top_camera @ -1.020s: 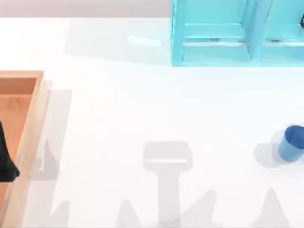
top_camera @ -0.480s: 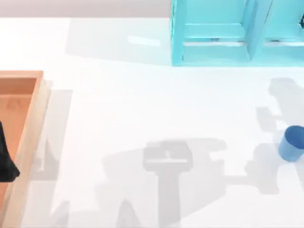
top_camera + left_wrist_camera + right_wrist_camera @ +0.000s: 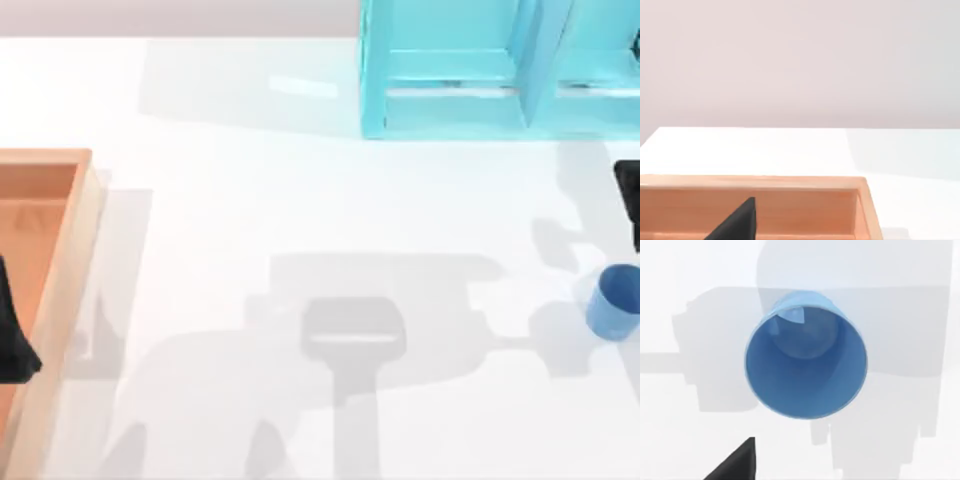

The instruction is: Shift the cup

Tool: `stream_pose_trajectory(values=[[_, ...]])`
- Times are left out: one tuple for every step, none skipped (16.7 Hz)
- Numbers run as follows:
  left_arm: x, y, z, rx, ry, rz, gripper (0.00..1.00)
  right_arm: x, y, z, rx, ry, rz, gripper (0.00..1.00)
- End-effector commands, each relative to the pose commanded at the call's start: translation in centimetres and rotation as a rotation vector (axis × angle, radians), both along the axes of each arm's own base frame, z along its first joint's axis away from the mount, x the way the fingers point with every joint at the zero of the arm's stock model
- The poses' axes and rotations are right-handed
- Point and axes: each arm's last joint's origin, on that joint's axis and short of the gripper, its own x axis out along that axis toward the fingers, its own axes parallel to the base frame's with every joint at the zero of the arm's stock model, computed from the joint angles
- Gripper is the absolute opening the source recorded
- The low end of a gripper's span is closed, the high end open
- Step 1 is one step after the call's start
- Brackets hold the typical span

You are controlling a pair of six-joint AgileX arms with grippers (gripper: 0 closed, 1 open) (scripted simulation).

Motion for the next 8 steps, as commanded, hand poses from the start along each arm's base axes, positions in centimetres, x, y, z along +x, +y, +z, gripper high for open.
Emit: stream_pose_trajectory(values=[[0.0,0.0,0.0,0.0,0.0,0.0,1.0,0.0,0.0,0.0,0.0,0.0,0.0,1.0],[0.0,0.0,0.0,0.0,0.0,0.0,1.0,0.0,0.0,0.0,0.0,0.0,0.0,1.0],[0.0,0.0,0.0,0.0,0.0,0.0,1.0,0.0,-0.2,0.0,0.0,-0.002,-0.005,1.0],[0.0,0.0,0.0,0.0,0.0,0.0,1.0,0.0,-0.2,-0.1,0.0,-0.001,-0.004,1.0],[0.0,0.0,0.0,0.0,0.0,0.0,1.0,0.0,-0.1,-0.5,0.0,0.002,-0.002,1.0],[0.0,0.0,0.0,0.0,0.0,0.0,1.0,0.0,-0.1,-1.2,0.0,0.004,-0.001,1.0],[0.0,0.0,0.0,0.0,0.0,0.0,1.0,0.1,-0.1,-2.1,0.0,0.005,0.0,1.0],[0.0,0.0,0.0,0.0,0.0,0.0,1.0,0.2,0.0,-3.2,0.0,0.002,0.0,1.0]])
